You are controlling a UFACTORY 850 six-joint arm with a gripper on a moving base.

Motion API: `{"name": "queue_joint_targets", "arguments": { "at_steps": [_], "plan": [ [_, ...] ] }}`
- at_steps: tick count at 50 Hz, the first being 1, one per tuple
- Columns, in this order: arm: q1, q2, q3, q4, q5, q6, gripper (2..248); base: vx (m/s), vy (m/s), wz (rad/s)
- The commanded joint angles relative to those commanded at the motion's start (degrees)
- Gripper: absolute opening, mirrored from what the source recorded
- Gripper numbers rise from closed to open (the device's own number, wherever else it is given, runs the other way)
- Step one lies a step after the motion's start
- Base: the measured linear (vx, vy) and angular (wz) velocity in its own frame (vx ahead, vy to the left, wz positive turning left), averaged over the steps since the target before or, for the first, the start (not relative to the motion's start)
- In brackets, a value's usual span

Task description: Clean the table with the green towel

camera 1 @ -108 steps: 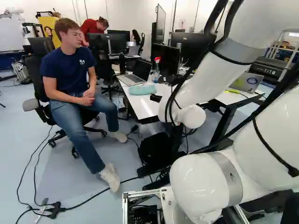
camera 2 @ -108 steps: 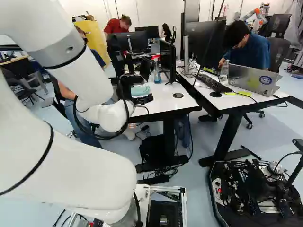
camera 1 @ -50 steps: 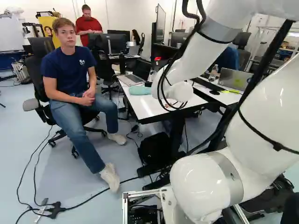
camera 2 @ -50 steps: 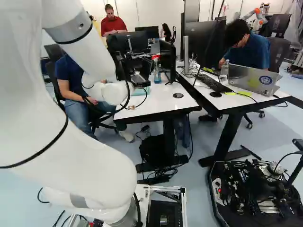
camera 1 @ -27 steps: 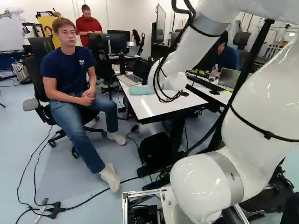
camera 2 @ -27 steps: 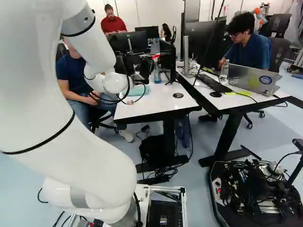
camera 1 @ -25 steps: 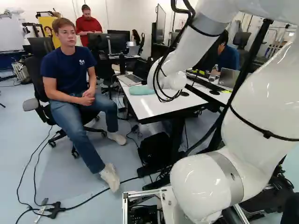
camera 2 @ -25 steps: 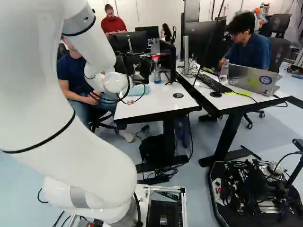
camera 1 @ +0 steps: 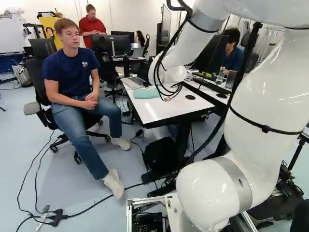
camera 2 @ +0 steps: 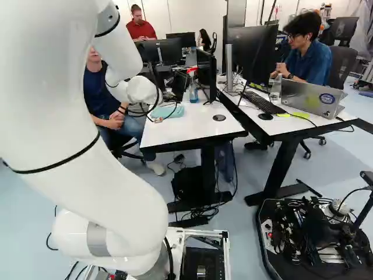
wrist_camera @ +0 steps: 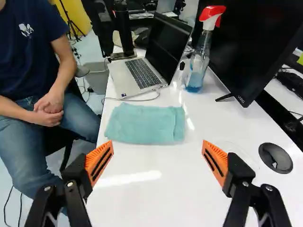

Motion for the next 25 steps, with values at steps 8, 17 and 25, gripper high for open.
{"name": "queue_joint_targets", "arguments": {
  "at_steps": [8,17,25],
  "plan": [
    [0.41,-1.35,-2.52,0.53,-3.71,0.00,247,0.000,0.000,0.000],
    [0.85,-2.84,-5.36,1.15,-7.92,0.00,247,0.000,0.000,0.000],
    [1.23,-4.14,-7.88,1.74,-11.68,0.00,247,0.000,0.000,0.000]
  ]
}}
